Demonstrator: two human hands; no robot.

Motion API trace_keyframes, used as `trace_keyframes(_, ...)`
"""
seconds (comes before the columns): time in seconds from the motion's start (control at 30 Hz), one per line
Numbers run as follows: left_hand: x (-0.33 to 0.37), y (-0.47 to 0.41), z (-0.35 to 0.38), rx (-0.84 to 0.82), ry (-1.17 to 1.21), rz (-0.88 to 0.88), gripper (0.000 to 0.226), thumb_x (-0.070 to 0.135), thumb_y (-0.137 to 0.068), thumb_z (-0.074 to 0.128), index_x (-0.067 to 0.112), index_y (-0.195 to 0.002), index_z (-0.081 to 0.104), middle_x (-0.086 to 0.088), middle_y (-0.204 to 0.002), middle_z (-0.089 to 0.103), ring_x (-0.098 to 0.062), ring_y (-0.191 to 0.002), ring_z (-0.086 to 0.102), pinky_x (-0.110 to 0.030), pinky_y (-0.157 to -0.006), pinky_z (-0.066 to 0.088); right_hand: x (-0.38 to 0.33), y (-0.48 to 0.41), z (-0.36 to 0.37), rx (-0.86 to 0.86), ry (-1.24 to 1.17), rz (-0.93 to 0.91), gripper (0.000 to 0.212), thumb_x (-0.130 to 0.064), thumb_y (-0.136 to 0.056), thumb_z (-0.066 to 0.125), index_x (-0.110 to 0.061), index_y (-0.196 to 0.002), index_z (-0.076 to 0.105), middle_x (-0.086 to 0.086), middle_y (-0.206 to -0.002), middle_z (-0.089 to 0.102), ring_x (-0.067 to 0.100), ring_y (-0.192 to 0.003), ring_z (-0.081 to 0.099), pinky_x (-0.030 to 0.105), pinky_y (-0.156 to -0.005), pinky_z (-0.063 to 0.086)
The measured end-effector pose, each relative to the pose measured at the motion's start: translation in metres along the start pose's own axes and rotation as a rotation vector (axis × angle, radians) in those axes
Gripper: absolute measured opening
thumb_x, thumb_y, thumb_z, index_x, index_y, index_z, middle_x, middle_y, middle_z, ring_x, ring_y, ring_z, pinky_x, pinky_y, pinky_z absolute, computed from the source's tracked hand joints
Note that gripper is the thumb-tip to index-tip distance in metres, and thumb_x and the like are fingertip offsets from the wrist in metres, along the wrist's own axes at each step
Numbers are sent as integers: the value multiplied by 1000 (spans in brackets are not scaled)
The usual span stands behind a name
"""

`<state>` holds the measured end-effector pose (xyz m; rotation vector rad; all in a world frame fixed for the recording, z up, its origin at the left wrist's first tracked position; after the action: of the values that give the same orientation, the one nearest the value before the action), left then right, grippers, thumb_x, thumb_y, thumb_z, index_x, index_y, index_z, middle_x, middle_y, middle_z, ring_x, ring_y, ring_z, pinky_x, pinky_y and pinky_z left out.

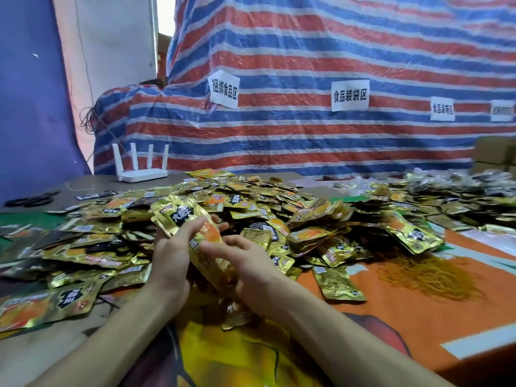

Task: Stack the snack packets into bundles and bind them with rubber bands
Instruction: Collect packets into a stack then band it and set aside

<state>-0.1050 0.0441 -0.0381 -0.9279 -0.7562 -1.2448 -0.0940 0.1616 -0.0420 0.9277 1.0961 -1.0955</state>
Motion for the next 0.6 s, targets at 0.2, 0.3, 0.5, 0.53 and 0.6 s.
trace_keyframes(0.2, 1, 2, 2, -115, 35, -89, 33, 23, -92, 53, 6, -110, 75, -19, -116, 73, -36, -106, 72, -55, -94, 54, -12, 7, -12, -130, 151, -46, 39, -22, -83, 82, -11, -118, 69, 5, -98, 77, 18, -86, 74, 32, -68, 60)
trace_keyframes(0.3, 6, -1, -1, -109, 17, 6, 39, 22, -78, 66, 12, -114, 74, -20, -116, 73, -35, -102, 73, -55, -90, 56, -23, 10, -20, -173, 231, -61, 39, -18, -82, 83, -9, -117, 70, 7, -96, 75, 24, -87, 72, 35, -73, 57)
trace_keyframes(0.5, 1, -5, 5, -190, -105, 66, 69, 36, -77, 75, 33, -141, 49, 1, -109, 77, -19, -99, 74, -43, -90, 52, -79, 11, -72, 166, 573, -173, 38, -29, -64, 94, -18, -93, 72, 10, -95, 77, 27, -85, 74, 50, -77, 60)
trace_keyframes(0.53, -1, -3, 5, -207, -214, 71, 60, 39, -76, 73, 34, -133, 55, 2, -112, 76, -18, -104, 72, -42, -94, 51, -94, 10, -85, 278, 644, -203, 42, -32, -62, 94, -15, -91, 69, 11, -91, 76, 26, -81, 74, 51, -77, 59)
trace_keyframes(0.6, -4, 0, 5, -225, -458, 155, 35, 39, -84, 73, 35, -118, 65, 5, -112, 74, -10, -106, 69, -33, -94, 53, -124, 2, -117, 487, 745, -246, 47, -33, -62, 94, -13, -90, 62, 8, -85, 72, 20, -69, 72, 40, -61, 59)
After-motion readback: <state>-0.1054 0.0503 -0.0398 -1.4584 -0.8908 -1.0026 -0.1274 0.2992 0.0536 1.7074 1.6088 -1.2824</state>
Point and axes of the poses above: each hand's wrist, its own y-axis away from the middle knuckle, its own z-axis out of the palm, x = y × z, the point moved 2 cm from there along -y, towards the middle knuckle
